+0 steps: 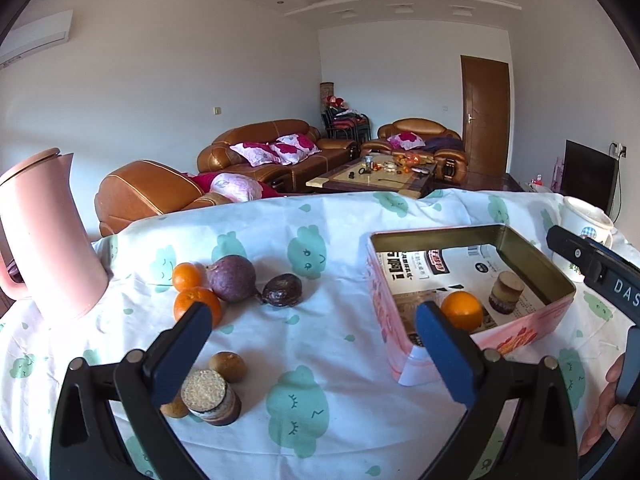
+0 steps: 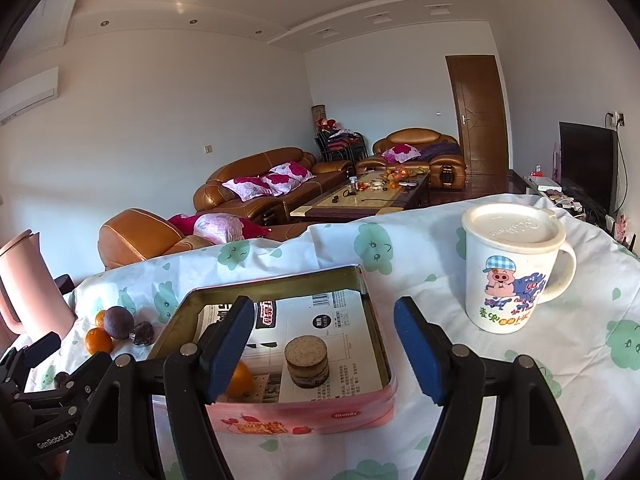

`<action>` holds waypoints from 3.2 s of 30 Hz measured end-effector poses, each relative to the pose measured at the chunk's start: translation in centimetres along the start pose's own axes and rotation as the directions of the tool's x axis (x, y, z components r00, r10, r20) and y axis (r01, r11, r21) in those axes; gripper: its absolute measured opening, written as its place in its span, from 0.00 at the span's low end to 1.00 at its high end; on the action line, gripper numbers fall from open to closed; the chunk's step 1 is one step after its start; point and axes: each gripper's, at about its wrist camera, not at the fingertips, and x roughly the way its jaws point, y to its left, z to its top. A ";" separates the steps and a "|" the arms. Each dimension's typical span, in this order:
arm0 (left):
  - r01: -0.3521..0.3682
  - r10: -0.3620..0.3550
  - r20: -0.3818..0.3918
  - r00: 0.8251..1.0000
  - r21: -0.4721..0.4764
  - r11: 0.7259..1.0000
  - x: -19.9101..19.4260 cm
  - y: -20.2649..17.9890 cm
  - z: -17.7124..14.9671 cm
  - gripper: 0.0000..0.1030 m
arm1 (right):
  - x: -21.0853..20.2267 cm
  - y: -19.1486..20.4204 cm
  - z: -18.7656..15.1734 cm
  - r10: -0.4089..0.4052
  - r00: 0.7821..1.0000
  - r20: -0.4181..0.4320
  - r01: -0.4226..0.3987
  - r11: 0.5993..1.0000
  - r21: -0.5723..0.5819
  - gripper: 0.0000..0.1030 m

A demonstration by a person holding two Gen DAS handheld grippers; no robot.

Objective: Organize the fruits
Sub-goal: 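Grasp a second round cookie with the right gripper, then grasp the dark purple passion fruit with left while right holds the cookie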

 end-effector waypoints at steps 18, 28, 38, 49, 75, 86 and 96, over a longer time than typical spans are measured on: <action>-0.047 0.047 -0.013 0.999 0.002 0.999 -0.9 5.2 -1.0 1.00 | -1.3 7.2 -2.5 0.122 0.989 -0.080 -0.125 0.991 -0.039 0.72; -0.139 0.137 -0.063 0.989 -0.042 0.989 -0.2 11.7 -1.1 1.00 | -0.5 13.7 -4.4 0.227 0.953 -0.202 -0.255 0.959 -0.124 0.71; -0.233 0.204 -0.157 0.966 -0.188 0.954 0.5 19.1 -1.1 1.00 | 0.7 19.9 -6.4 0.311 0.881 -0.357 -0.404 0.887 -0.223 0.66; -0.236 0.201 -0.194 0.960 -0.179 0.955 1.0 20.4 -1.3 0.93 | 4.8 24.6 -8.2 0.297 0.788 -0.538 -0.470 0.856 -0.215 0.43; 0.125 -0.198 -0.325 0.925 -0.232 0.965 4.0 17.0 -3.7 0.58 | 2.4 19.7 -6.1 0.319 0.864 -0.390 -0.410 0.895 -0.178 0.36; 0.116 -0.205 -0.303 0.931 -0.289 0.950 3.7 19.0 -3.3 0.37 | 3.4 18.6 -6.1 0.329 0.849 -0.412 -0.407 0.906 -0.114 0.36; 0.040 -0.102 -0.365 0.926 -0.173 0.984 4.4 18.5 -3.8 0.65 | 2.9 19.4 -6.7 0.310 0.843 -0.440 -0.422 0.888 -0.183 0.37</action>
